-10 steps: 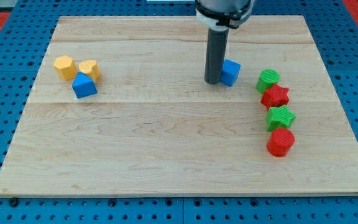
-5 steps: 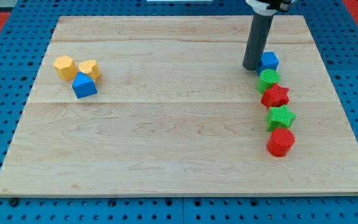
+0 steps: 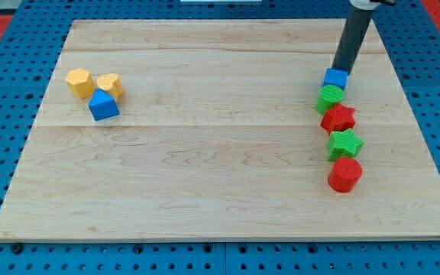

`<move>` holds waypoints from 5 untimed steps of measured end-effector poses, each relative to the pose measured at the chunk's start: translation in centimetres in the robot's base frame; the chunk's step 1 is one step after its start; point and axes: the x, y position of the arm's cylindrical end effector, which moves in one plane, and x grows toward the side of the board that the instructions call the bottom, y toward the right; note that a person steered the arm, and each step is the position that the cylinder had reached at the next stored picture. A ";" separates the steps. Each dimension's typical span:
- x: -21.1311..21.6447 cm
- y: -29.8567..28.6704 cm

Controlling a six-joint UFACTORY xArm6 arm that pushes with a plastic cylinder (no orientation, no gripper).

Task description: Place the blue cube above the green circle

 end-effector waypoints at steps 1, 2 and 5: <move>0.7 3.4; 2.7 4.4; -0.1 0.0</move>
